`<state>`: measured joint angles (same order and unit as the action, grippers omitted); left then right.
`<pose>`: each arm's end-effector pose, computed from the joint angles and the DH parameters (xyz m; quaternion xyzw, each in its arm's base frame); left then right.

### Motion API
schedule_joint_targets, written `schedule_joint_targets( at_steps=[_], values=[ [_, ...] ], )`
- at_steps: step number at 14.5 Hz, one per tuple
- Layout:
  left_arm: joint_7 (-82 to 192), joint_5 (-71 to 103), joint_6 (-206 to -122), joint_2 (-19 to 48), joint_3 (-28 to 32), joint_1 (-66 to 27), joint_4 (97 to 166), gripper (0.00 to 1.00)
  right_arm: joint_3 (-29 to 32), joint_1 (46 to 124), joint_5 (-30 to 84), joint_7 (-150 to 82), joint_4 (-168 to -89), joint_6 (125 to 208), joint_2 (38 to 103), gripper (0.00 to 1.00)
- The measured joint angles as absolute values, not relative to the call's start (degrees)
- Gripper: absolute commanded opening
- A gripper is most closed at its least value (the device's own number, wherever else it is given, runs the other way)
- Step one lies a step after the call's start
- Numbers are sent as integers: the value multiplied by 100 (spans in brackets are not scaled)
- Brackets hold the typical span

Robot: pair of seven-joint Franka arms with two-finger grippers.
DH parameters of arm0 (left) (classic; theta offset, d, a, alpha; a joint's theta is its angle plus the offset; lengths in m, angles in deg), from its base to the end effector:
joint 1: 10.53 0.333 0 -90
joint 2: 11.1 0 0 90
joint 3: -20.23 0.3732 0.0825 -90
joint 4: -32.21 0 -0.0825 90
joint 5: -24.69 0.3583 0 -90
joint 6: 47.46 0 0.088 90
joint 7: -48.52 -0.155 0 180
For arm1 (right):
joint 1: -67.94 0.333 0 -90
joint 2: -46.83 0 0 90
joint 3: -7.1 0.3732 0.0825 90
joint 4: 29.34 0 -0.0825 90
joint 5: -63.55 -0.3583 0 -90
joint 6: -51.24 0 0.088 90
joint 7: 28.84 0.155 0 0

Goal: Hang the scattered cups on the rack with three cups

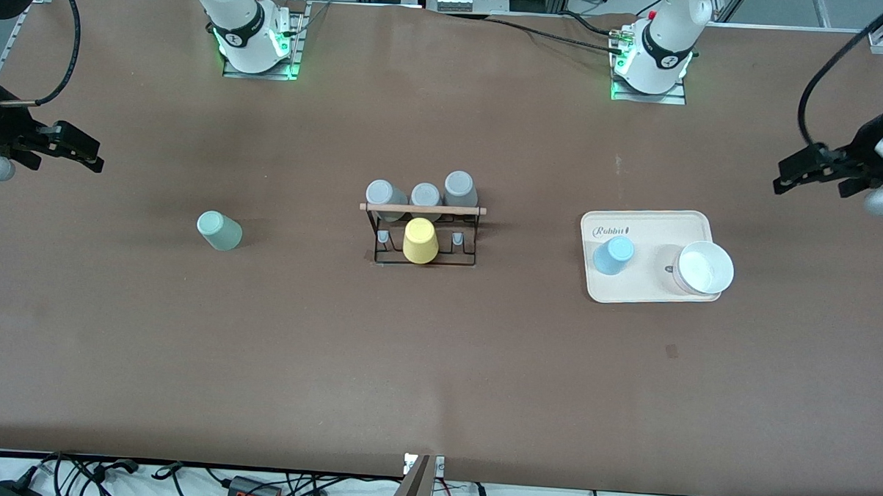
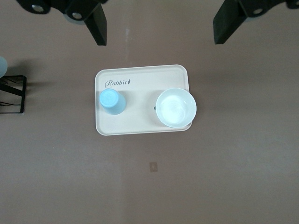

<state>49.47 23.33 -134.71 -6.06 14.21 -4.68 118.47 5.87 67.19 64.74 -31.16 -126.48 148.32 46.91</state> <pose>0.5517 -0.0026 0.6114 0.9992 0.0067 -0.0352 0.0161 0.5361 -0.0215 0.5877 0.9999 0.0043 -0.0016 0.0103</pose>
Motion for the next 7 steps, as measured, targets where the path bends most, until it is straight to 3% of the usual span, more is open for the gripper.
schedule_joint_targets(
  at_steps=[7],
  values=[
    [5405, 2320, -12964, 230, 1005, -527, 11965, 100, 590, 6720, 6474, -3116, -12682, 14831, 4731, 100]
  ],
)
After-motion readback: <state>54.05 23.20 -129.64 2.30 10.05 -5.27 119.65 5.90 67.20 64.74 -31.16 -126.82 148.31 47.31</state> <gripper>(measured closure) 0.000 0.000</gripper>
